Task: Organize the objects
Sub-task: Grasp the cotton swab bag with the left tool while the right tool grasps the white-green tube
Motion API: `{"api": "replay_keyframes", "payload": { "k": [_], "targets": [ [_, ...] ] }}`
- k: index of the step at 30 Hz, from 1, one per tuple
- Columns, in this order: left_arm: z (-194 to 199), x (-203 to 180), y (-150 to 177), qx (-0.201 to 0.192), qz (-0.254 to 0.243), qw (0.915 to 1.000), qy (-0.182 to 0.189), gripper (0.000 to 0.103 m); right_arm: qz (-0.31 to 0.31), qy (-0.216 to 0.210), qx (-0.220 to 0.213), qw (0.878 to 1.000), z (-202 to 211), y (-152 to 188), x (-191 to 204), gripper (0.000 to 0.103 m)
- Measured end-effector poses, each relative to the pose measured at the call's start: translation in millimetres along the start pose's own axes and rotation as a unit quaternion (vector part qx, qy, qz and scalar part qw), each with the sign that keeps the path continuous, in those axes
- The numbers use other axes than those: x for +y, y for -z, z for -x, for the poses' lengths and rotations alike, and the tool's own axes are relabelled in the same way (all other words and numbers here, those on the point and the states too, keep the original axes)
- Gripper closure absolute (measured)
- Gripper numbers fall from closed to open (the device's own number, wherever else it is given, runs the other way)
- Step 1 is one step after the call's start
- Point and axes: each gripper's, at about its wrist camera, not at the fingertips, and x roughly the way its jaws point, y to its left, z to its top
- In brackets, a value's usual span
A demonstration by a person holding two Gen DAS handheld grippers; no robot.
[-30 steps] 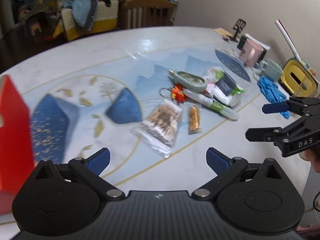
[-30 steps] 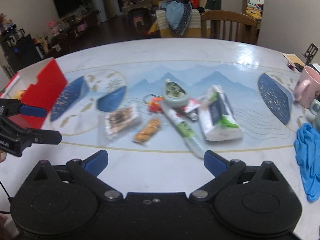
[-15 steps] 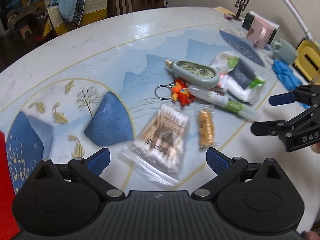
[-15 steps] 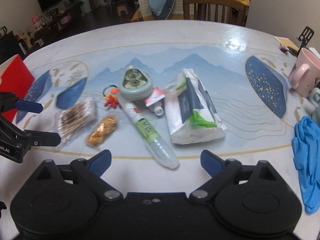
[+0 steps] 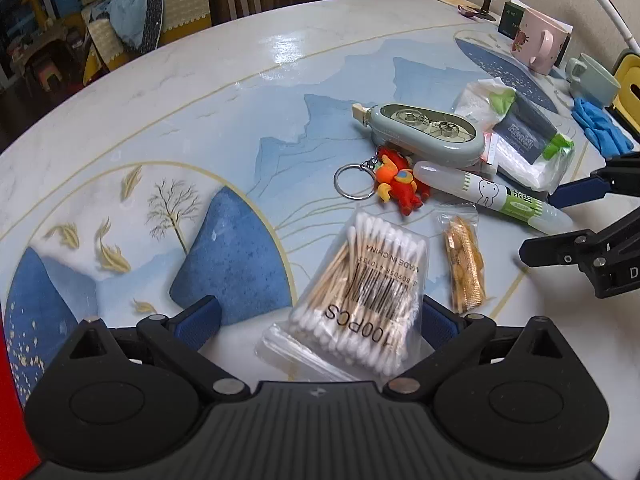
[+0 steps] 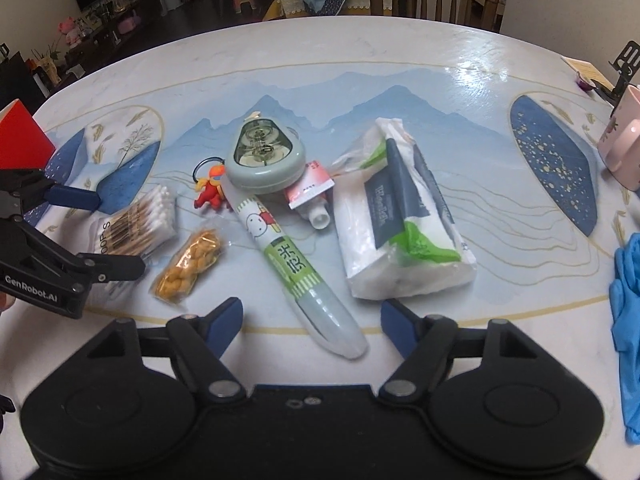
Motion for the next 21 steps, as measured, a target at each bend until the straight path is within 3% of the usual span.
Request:
{"api": "replay_keyframes", "payload": {
  "k": [7, 10, 13, 17, 21],
  "targets": [
    [-1, -4, -1, -0.010, -0.016, 0.9998, -0.005, 0.000, 0.032, 0.006, -0.004, 0.999, -6, -11, 17, 0.040],
    [1, -7, 0, -0.015, -0.026, 0.9995, -0.003, 0.006, 0.046, 0.012, -0.009, 0.999, -8, -14, 24, 0.048],
    [4, -9, -1, -0.021, -0.028, 0.9994, 0.006, 0.022, 0.048, 0.014, -0.016, 0.999, -7, -15, 28, 0.059],
    [9, -16, -2, -0.026, -0.035, 0.9990, 0.009, 0.054, 0.051, 0.019, -0.018, 0.998, -6, -15, 32, 0.077],
    [11, -20, -2, -0.018, -0.030, 0.9994, 0.000, 0.061, 0.052, 0.021, -0.017, 0.998, -3, -11, 39, 0.084]
  ]
}}
